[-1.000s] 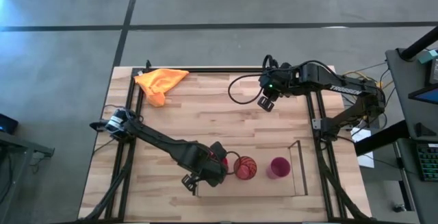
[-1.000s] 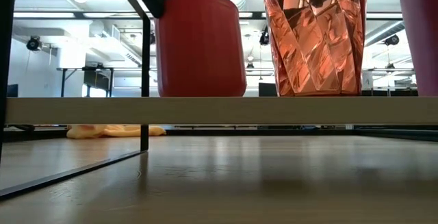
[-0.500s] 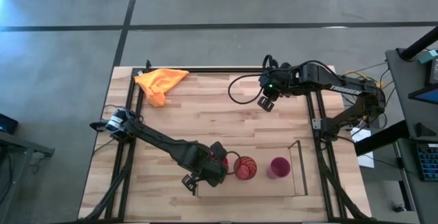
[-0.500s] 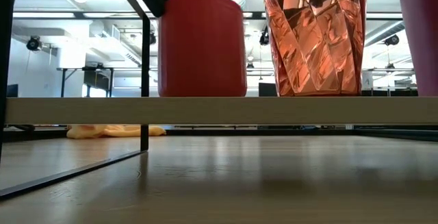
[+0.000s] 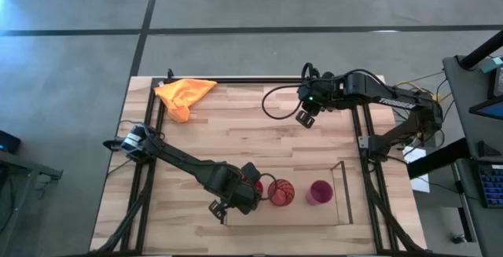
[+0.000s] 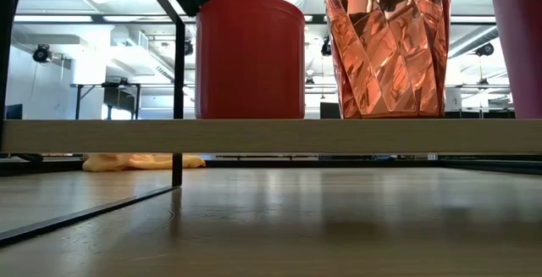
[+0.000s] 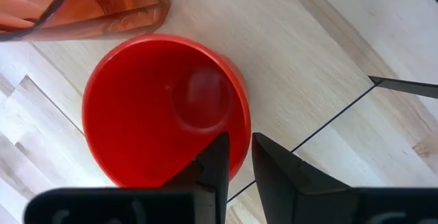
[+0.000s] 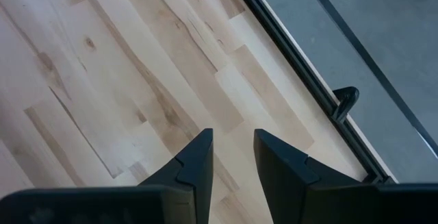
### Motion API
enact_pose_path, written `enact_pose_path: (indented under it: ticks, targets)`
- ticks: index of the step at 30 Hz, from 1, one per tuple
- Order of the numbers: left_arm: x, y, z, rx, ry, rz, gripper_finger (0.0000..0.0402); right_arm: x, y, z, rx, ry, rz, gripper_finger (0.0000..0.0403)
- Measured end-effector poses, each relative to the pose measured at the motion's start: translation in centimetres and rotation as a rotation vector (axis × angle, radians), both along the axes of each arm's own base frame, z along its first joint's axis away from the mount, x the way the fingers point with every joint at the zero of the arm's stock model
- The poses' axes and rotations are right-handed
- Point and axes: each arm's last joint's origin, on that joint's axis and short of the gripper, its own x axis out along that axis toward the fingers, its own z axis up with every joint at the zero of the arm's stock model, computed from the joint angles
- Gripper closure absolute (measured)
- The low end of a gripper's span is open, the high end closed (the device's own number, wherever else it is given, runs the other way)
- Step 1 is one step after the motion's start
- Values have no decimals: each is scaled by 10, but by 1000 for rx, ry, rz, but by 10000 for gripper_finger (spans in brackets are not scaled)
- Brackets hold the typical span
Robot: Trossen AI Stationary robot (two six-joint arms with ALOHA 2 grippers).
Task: Stack small to large cups/mugs on shelf
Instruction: Put the orange mug on the shelf, then return to Home Position
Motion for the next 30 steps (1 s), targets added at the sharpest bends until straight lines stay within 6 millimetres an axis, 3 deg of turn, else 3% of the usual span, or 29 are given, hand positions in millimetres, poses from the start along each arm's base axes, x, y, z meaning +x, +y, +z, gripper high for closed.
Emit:
enact_pose_path:
  ticks: [17, 25, 30]
  targets:
    - [5, 3, 14, 25, -70, 22, 353, 0, 0, 0, -1, 1, 3, 303]
    - [9, 2, 8, -41, -76, 18, 397, 0, 0, 0, -1, 1, 3, 303]
    - [10, 1, 9, -96, -79, 48, 400, 0, 0, 0, -1, 1, 3, 303]
